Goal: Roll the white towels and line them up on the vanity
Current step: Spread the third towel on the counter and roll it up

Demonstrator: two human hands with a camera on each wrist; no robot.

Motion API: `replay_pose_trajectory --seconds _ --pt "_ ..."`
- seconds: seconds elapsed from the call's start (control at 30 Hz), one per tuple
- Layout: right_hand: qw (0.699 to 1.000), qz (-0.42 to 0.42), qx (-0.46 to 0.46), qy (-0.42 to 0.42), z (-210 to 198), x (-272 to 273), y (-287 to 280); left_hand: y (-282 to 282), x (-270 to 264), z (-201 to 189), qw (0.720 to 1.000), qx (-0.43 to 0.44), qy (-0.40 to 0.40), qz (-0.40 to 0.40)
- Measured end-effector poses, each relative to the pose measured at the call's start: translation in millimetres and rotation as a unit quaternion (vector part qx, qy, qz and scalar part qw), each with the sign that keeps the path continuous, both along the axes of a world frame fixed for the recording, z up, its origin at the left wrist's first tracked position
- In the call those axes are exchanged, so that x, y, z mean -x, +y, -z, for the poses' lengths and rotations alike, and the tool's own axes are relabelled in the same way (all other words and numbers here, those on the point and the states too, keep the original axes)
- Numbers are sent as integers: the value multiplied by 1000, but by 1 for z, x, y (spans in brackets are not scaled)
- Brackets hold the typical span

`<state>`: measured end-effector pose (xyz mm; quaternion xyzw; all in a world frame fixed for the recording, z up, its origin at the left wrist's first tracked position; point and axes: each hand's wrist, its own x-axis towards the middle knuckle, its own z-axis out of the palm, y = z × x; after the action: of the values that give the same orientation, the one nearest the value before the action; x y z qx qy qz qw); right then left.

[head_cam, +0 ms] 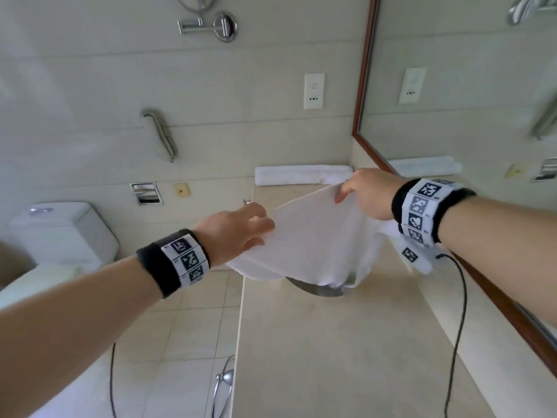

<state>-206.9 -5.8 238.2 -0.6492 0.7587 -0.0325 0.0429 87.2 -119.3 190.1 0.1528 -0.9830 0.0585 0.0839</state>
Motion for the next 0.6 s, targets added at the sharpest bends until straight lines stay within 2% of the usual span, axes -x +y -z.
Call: replay_pose_trajectory --seconds 0.1,0.17,0.27,0.37,0.6 --pt "999 -27 27 -6 -11 4 3 18 4 -13 981 34 -178 -62" --pt "998 -44 40 -6 -14 5 5 17 6 -22 971 -21 -201 -131" --pt "995 -71 63 -28 -15 6 9 2 -1 -31 962 -103 -131 -215" --pt "991 -105 65 -42 -17 7 18 -10 -8 -42 958 -123 -45 -255" --pt "987 -147 44 -43 -31 10 5 -32 -8 -74 937 -151 53 -310"
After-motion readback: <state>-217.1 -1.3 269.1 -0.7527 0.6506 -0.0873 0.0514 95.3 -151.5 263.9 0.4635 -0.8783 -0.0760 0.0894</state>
